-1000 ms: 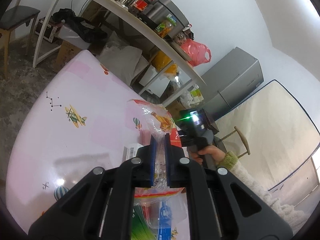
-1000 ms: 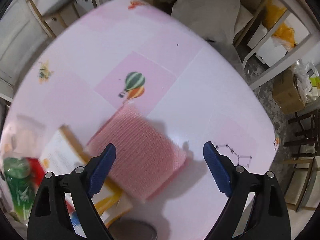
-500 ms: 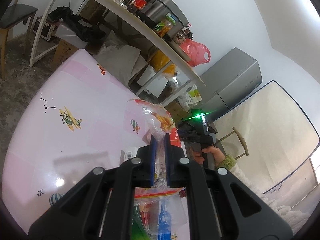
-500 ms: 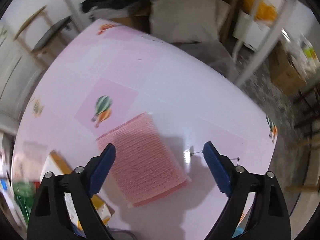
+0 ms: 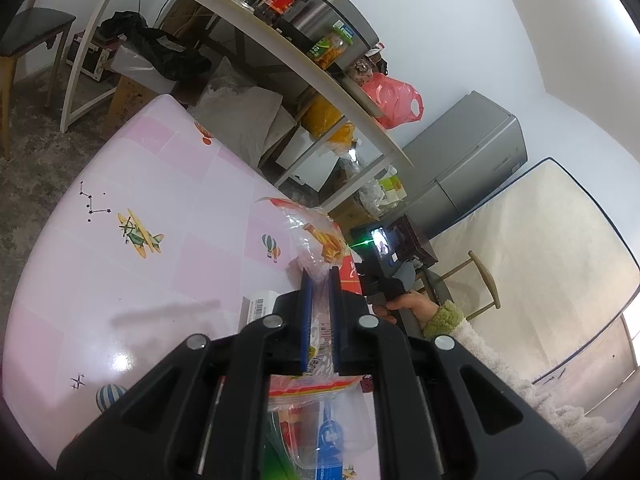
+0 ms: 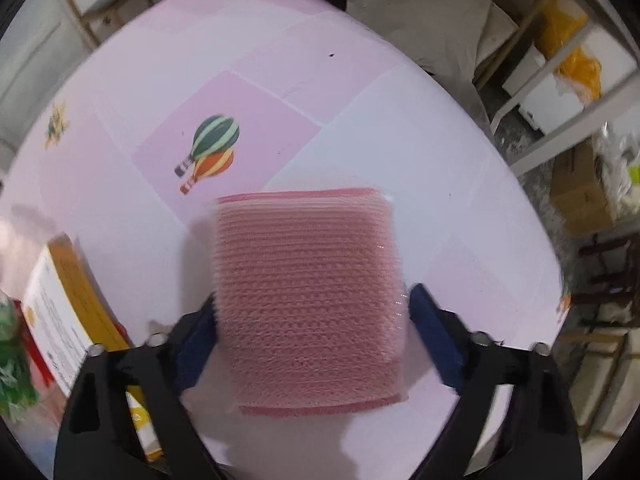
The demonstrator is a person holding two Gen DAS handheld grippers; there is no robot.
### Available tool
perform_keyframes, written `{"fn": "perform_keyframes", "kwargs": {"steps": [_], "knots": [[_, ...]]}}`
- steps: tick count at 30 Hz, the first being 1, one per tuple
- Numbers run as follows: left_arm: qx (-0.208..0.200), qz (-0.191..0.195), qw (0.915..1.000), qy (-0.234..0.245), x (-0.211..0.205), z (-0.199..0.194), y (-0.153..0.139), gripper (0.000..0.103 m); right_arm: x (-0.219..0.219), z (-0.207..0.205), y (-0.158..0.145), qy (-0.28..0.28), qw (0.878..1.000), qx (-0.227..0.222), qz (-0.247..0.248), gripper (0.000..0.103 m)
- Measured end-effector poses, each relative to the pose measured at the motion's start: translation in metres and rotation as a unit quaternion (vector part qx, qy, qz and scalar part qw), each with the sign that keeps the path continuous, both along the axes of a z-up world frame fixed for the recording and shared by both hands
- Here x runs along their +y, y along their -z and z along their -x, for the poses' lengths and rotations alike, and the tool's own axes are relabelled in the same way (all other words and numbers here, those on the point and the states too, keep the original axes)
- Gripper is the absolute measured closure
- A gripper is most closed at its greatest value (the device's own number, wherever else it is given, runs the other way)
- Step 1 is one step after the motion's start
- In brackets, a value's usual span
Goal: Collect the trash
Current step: 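Carry the pad and bag over the wastebasket and open both grippers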
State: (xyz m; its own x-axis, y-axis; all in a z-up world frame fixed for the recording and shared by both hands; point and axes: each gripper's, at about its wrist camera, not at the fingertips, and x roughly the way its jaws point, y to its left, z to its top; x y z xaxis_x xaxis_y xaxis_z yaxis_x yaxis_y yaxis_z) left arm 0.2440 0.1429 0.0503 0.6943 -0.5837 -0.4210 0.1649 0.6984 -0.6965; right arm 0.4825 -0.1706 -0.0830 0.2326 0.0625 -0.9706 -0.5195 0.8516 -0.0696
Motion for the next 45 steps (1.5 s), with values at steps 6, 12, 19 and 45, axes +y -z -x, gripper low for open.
{"fn": "perform_keyframes", "kwargs": {"steps": [6,12,19,45], "knots": [[-0.008,0.012,0.9999,-0.003,0.003,0.006,-0.001,0.097,-0.015,0.014,-0.025,0.046,0.998,-0.038,-0.024,0.026],[-0.034,0.014,0.9993,0.004,0.001,0.024,-0.020,0.097,-0.045,0.064,-0.106,0.091,0.983,-0.108,-0.116,0.026],[-0.082,0.002,0.9956,0.045,-0.030,0.061,-0.056,0.097,-0.119,0.191,-0.195,0.156,0.941,-0.179,-0.241,0.026],[0.075,-0.275,0.8612,0.421,-0.552,0.047,0.104,0.097,-0.462,0.501,0.081,0.615,0.650,-0.060,-0.442,0.025]]}}
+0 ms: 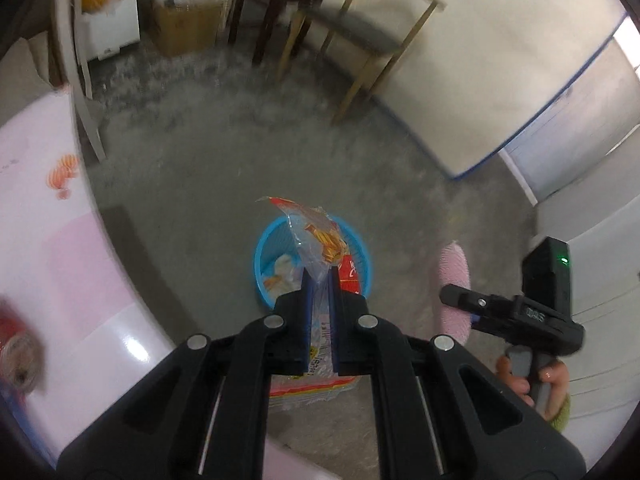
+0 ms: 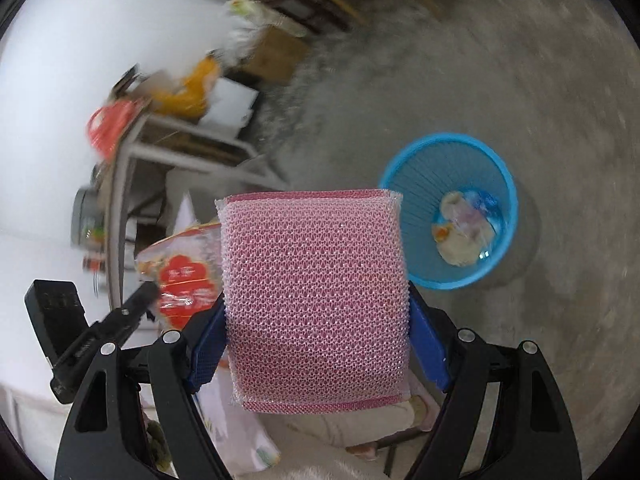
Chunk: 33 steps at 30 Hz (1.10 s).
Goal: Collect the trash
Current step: 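Carry the pad and bag over the wastebasket and open both grippers, then bring both tools back over the table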
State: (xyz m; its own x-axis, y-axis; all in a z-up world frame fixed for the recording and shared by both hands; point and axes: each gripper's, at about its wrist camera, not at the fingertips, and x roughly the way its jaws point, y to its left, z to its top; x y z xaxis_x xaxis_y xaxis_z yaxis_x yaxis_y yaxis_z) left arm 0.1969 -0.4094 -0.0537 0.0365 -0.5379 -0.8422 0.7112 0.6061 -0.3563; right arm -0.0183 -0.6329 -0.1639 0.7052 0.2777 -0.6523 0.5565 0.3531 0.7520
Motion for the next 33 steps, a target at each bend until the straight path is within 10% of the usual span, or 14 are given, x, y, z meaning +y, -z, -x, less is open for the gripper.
{"fn": "perform_keyframes", "kwargs": {"steps": [4,8,13,26,33], "knots": [[0.006,-0.044,0.9989,-0.014,-0.056,-0.013,0.046,0.094,-0.018,-0.012,0.046,0.019,0.999,0.021,-0.038,0.025],[0.032,-0.049,0.9978,-0.033,-0.087,-0.025,0.079,0.062,-0.037,-0.022,0.078,0.032,0.997,0.045,-0.044,0.024],[0.038,-0.076,0.9951,-0.050,-0.090,-0.034,0.087,0.061,-0.050,-0.038,0.104,0.020,0.997,0.066,-0.036,0.024],[-0.091,0.032,0.9926,-0.074,0.094,-0.006,-0.068,0.032,-0.035,-0.120,0.111,-0.051,0.987,0.125,0.084,0.014],[-0.129,0.054,0.9811,-0.133,0.224,0.037,-0.086,0.028,-0.022,-0.105,0.073,-0.035,0.987,0.108,0.114,0.014]]}}
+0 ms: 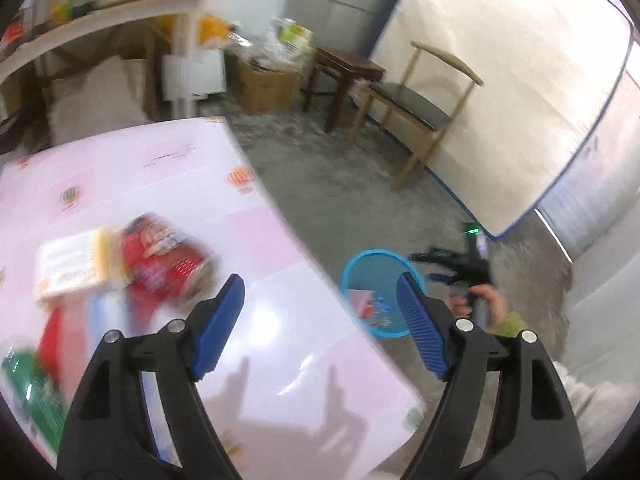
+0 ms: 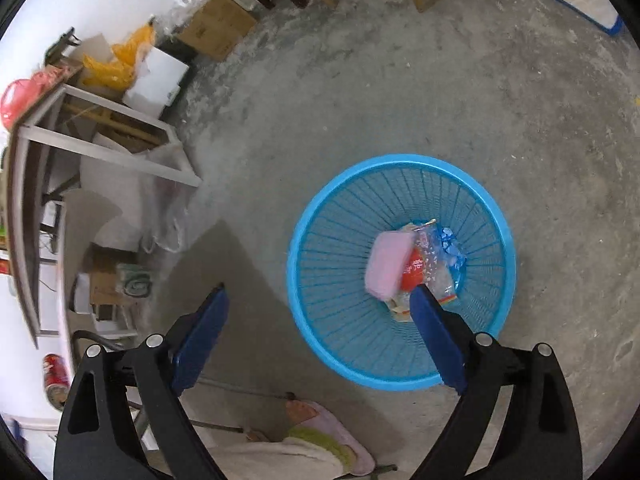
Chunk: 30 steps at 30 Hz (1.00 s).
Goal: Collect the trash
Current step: 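Bring both tools back over the table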
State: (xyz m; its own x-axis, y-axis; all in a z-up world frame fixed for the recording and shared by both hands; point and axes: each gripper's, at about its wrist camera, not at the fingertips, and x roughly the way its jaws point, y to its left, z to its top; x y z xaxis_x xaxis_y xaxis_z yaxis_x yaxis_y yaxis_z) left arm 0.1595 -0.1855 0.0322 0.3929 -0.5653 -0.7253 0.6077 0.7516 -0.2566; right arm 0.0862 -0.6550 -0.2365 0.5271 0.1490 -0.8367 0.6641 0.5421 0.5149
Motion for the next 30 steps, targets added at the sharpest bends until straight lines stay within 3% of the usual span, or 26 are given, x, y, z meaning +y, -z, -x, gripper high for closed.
{"fn": "perform_keyframes", "kwargs": {"steps": [5,9,11,14,22,25,30], "knots": [[-0.029,-0.002,0.9985,-0.046,0.070,0.036,0.006,0.024,0.033,0.034,-0.076,-0.021,0.996,-0.054,0.064,0.014],[-0.044,0.014,0.9967,-0.067,0.101,0.058,0.011,0.022,0.079,0.055,-0.142,-0.059,0.987,-0.095,0.115,0.014],[-0.059,0.021,0.9958,-0.067,0.115,0.066,0.015,0.022,0.107,0.060,-0.169,-0.088,0.981,-0.099,0.142,0.014],[-0.078,0.001,0.9937,-0.081,0.121,0.073,0.020,0.021,0.161,0.055,-0.196,-0.137,0.971,-0.088,0.173,0.014],[-0.105,0.015,0.9835,-0.146,0.191,0.093,0.026,0.020,0.290,0.026,-0.245,-0.252,0.942,-0.142,0.172,0.014],[-0.107,0.015,0.9784,-0.176,0.215,0.100,0.032,0.020,0.336,0.013,-0.249,-0.299,0.929,-0.145,0.162,0.014],[-0.078,0.007,0.9710,-0.226,0.246,0.102,0.053,0.020,0.407,-0.009,-0.233,-0.367,0.910,-0.113,0.158,0.014]]}}
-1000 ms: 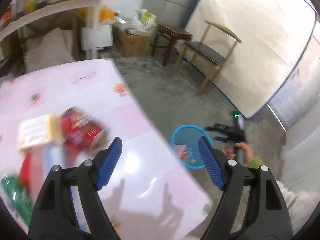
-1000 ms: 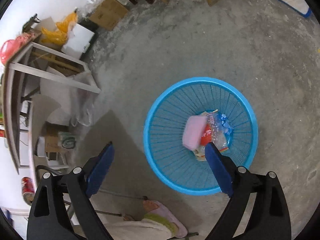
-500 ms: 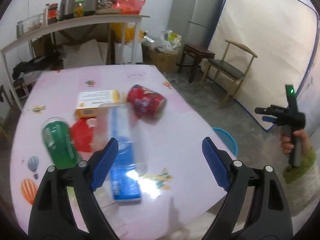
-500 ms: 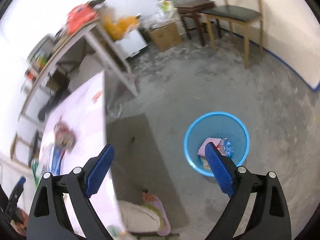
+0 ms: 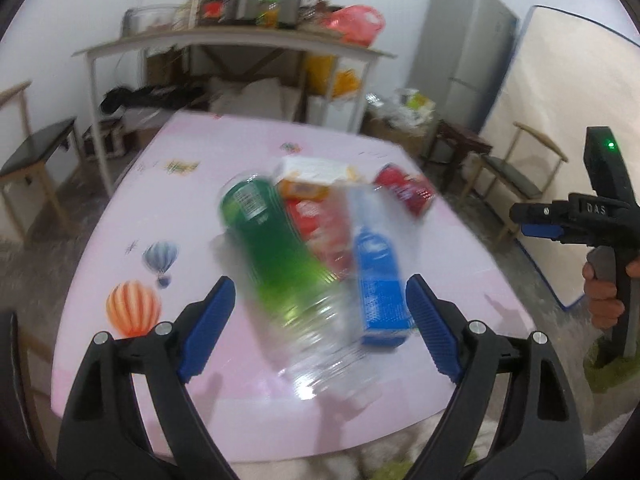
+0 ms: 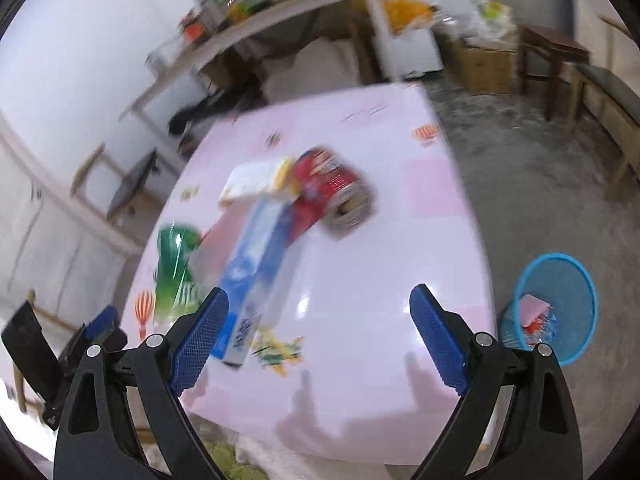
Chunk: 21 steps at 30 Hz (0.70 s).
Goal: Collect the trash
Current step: 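Bring both tools back over the table, then move the right tool to the clear plastic box on the table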
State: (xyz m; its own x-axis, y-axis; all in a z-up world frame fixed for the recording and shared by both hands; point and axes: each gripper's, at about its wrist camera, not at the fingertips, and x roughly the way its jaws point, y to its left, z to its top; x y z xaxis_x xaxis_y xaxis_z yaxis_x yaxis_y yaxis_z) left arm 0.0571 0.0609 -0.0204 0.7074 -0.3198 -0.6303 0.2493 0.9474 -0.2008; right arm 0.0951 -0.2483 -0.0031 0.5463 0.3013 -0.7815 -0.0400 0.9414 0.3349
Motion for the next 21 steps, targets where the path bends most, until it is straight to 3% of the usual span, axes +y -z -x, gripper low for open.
{"fn": "perform_keyframes", "kwargs": {"steps": [5,11,21], "knots": [[0.032,0.025,0.9984,-0.038,0.032,-0.006,0.017,0.020,0.049,-0.010,0.031,-0.045,0.997,0.067,-0.008,0.014],[0.052,0.051,0.9957,-0.058,0.055,-0.012,0.029,0.020,0.068,-0.014,0.043,-0.043,0.994,0.094,-0.016,0.014],[0.076,0.106,0.9902,-0.050,0.069,-0.019,0.040,0.020,0.076,-0.024,0.037,-0.002,0.997,0.070,-0.016,0.014]]}}
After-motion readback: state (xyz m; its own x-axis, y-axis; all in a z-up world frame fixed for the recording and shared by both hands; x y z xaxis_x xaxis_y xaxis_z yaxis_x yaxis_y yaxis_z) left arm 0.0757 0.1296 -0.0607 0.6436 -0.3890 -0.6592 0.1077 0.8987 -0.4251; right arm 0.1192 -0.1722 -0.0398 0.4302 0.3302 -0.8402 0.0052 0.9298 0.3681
